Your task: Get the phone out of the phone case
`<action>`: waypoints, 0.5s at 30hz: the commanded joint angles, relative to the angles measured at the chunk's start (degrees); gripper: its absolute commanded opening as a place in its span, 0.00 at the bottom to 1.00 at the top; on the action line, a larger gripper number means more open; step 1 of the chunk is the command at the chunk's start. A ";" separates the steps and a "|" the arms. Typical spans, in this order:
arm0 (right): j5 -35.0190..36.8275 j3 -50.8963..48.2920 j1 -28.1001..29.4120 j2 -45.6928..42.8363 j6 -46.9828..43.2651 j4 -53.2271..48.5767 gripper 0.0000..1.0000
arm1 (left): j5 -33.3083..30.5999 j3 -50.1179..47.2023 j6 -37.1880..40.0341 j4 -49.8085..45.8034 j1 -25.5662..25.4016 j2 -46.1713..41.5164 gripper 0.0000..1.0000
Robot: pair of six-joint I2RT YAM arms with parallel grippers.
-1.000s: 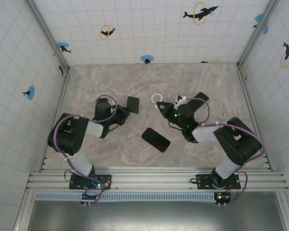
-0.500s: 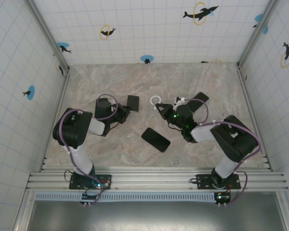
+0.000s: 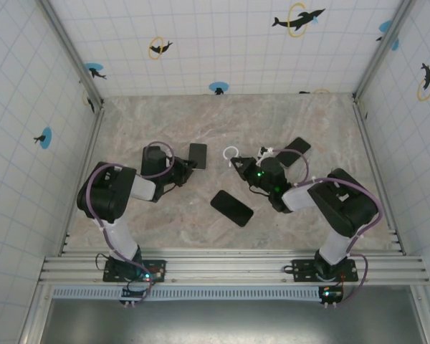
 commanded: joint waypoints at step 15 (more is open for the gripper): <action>-1.29 8.02 0.72 3.18 -4.46 -7.18 0.02 | 0.07 -2.53 2.98 -8.56 0.60 -4.82 0.46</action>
